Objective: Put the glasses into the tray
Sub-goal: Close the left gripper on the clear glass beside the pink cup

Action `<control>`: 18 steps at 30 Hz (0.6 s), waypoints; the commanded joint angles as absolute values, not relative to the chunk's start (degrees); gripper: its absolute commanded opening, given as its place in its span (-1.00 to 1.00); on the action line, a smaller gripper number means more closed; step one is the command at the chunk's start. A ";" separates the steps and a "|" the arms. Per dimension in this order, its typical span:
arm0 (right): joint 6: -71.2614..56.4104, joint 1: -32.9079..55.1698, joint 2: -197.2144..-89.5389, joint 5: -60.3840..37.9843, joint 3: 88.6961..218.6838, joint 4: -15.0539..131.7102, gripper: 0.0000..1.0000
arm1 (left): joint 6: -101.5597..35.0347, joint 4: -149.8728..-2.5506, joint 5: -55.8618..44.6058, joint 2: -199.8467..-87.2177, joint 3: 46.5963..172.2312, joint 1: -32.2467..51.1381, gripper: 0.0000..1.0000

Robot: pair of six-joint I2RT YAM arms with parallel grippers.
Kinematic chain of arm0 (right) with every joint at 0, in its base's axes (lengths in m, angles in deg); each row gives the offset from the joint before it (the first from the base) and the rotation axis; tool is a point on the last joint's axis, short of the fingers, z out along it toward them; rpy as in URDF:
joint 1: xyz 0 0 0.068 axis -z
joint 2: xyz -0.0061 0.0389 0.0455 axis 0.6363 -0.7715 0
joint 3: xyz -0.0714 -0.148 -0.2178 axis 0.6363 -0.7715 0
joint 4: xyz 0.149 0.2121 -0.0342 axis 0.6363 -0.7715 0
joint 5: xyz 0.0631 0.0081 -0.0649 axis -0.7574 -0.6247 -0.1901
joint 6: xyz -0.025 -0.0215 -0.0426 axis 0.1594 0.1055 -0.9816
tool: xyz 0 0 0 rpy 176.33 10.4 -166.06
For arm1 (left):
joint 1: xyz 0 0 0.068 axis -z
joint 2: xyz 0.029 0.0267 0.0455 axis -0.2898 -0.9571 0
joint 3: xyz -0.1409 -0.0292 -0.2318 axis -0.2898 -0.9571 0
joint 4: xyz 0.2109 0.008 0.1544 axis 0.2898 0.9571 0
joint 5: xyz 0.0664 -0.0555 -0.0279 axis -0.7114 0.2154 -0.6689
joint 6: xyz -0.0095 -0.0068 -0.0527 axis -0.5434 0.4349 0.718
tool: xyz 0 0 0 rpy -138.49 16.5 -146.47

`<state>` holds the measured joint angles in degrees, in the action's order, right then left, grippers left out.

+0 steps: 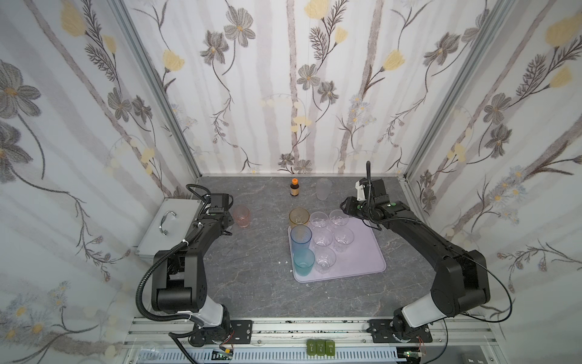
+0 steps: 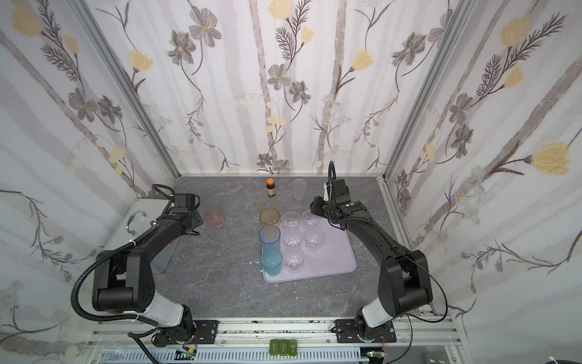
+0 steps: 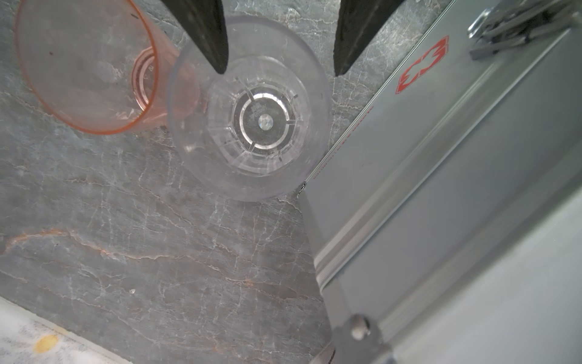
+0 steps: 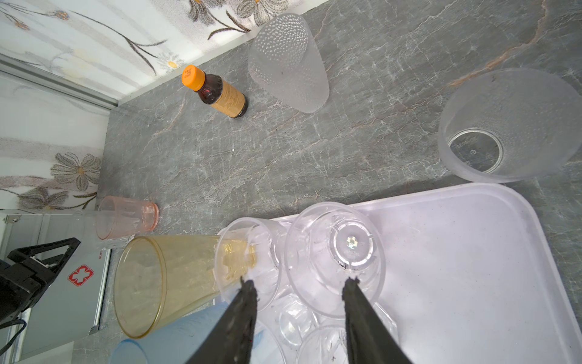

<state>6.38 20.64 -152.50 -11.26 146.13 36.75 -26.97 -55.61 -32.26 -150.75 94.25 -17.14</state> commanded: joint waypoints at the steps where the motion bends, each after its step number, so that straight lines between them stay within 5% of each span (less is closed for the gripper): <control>1: 6.97 20.25 -152.52 -10.76 145.97 38.31 -0.09 | -26.93 -56.62 -31.32 -151.38 95.33 -16.50 0.07; 18: 7.17 19.53 -152.08 -10.46 144.11 38.59 -0.08 | -30.83 -56.52 -29.89 -149.23 98.92 -17.94 0.03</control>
